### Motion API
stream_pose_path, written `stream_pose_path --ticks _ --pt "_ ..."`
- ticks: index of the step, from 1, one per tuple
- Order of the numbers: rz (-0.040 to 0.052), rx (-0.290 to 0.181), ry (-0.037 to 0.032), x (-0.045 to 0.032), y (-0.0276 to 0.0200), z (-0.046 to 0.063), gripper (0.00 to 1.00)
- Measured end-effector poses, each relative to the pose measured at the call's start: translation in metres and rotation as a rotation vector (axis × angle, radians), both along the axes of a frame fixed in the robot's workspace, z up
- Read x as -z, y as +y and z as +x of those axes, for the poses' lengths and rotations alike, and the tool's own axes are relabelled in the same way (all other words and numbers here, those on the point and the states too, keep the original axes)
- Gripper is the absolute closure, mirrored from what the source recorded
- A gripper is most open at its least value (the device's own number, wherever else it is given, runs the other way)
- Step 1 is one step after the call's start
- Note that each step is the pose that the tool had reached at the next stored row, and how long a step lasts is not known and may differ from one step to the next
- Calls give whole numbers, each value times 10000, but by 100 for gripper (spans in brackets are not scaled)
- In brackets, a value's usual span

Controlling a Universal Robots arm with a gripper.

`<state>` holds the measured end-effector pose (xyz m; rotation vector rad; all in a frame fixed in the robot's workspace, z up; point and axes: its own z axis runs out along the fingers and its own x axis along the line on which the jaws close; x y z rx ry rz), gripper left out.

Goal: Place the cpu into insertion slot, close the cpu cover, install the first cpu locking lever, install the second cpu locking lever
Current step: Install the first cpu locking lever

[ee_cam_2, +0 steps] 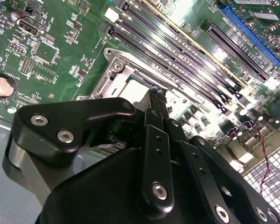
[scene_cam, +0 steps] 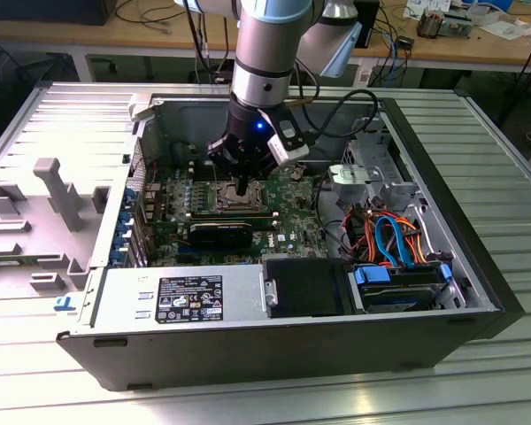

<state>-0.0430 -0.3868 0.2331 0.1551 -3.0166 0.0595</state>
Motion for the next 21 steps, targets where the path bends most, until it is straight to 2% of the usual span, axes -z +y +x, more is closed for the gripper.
stream_pose_path --ticks 21 --pt "0 -433 0 0 0 0 89"
